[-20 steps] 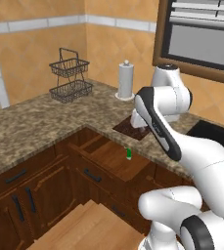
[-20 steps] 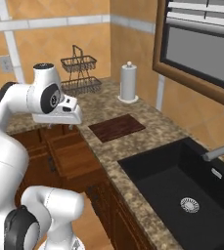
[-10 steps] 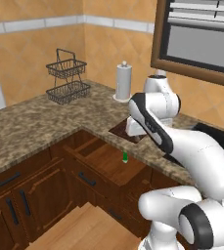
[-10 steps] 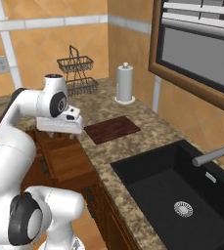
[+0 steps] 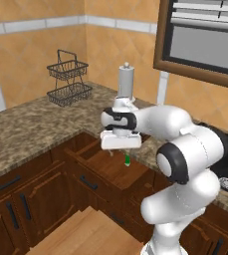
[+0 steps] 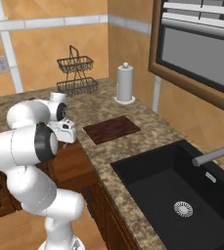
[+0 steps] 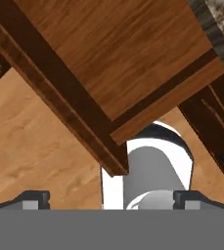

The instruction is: Pick up the knife from the drawer and place it on the cutting board. Then place the meat from the plate to the cutting board.

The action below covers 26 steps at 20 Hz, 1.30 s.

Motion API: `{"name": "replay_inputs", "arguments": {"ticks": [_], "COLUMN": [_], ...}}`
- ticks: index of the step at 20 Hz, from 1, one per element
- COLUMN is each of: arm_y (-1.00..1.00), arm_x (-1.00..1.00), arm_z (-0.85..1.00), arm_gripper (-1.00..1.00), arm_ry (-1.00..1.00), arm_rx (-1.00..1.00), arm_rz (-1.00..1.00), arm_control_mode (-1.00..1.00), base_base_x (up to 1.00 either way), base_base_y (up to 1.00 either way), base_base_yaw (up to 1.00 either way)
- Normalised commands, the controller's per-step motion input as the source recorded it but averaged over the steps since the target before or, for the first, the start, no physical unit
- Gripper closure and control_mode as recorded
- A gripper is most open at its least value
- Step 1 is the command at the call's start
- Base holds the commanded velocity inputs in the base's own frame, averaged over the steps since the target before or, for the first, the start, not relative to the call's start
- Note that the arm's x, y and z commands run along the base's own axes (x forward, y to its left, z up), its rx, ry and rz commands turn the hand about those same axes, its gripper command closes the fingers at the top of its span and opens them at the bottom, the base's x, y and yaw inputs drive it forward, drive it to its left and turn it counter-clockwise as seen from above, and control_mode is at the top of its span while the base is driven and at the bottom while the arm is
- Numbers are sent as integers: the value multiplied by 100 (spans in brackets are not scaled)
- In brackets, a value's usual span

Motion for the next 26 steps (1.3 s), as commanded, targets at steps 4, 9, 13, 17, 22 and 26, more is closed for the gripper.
{"name": "replay_inputs", "arguments": {"ticks": [4, 9, 13, 17, 22, 26], "arm_y": [2, 2, 29, 66, 97, 100], "arm_x": [37, 6, -21, -18, -84, -100], "arm_z": [-100, -99, -65, -56, -15, 0], "arm_gripper": [-100, -100, -100, -100, -100, -100], "arm_ry": [0, 0, -7, -5, 0, 0], "arm_rx": [0, 4, 0, 0, 3, 3], "arm_rz": [-12, -10, -11, -7, 0, 1], "arm_control_mode": [-100, -100, -100, -100, -100, -100], "base_base_x": [0, 0, 0, 0, 0, 0], "base_base_y": [0, 0, 0, 0, 0, 0], "base_base_yaw": [0, 0, 0, 0, 0, 0]}}
